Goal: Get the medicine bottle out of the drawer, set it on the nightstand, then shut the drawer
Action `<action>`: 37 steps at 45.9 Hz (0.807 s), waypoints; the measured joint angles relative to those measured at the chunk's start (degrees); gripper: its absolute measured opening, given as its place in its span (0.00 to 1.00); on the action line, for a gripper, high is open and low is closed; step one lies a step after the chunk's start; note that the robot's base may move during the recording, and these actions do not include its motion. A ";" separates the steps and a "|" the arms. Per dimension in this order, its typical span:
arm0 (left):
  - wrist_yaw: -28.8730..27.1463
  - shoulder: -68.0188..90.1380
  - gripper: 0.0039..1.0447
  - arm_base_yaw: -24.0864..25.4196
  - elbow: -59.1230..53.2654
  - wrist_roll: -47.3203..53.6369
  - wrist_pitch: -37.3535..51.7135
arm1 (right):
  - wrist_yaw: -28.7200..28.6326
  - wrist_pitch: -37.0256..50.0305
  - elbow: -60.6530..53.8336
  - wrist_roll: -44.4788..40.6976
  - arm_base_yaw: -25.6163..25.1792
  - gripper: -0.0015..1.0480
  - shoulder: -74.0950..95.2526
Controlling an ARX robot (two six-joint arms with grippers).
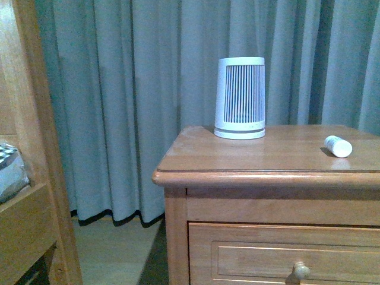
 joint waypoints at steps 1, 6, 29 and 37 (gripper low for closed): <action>0.00 0.00 0.94 0.00 0.00 0.00 0.00 | 0.00 0.00 0.00 0.00 0.00 0.22 0.00; 0.00 0.00 0.94 0.00 0.00 0.00 0.00 | 0.00 0.00 0.00 0.00 0.00 0.38 0.00; 0.00 0.00 0.94 0.00 0.00 0.00 0.00 | 0.00 0.00 0.00 0.00 0.00 0.93 0.00; 0.00 0.00 0.94 0.00 0.00 0.00 0.00 | 0.00 0.00 0.00 0.02 0.00 0.93 0.00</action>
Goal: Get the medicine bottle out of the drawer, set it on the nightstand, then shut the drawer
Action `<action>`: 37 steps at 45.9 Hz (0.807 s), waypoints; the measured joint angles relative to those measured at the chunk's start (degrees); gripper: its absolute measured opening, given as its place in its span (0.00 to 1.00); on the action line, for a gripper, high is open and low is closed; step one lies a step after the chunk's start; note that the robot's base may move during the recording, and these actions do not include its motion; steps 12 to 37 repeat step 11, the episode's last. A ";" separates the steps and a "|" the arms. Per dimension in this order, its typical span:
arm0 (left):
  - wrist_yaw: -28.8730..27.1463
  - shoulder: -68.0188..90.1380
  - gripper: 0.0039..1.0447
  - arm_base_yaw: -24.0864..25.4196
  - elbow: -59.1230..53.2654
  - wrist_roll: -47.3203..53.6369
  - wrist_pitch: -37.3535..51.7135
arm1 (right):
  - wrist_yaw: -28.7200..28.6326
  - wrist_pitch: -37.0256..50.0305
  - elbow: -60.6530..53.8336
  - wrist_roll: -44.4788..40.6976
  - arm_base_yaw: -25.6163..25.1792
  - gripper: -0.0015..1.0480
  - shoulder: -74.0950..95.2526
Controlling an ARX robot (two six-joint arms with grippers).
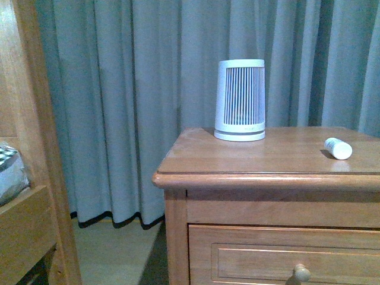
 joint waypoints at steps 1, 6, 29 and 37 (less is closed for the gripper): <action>0.00 0.00 0.94 0.00 0.00 0.00 0.00 | 0.00 0.00 0.00 -0.02 0.00 0.93 0.00; 0.00 0.00 0.94 0.00 0.00 0.00 0.00 | 0.00 0.00 0.00 -0.02 0.00 0.93 0.00; 0.00 0.00 0.94 0.00 0.00 0.00 0.00 | 0.00 0.00 0.00 -0.02 0.00 0.93 0.00; 0.00 0.00 0.94 0.00 0.00 0.00 0.00 | 0.00 0.00 0.00 -0.02 0.00 0.93 0.00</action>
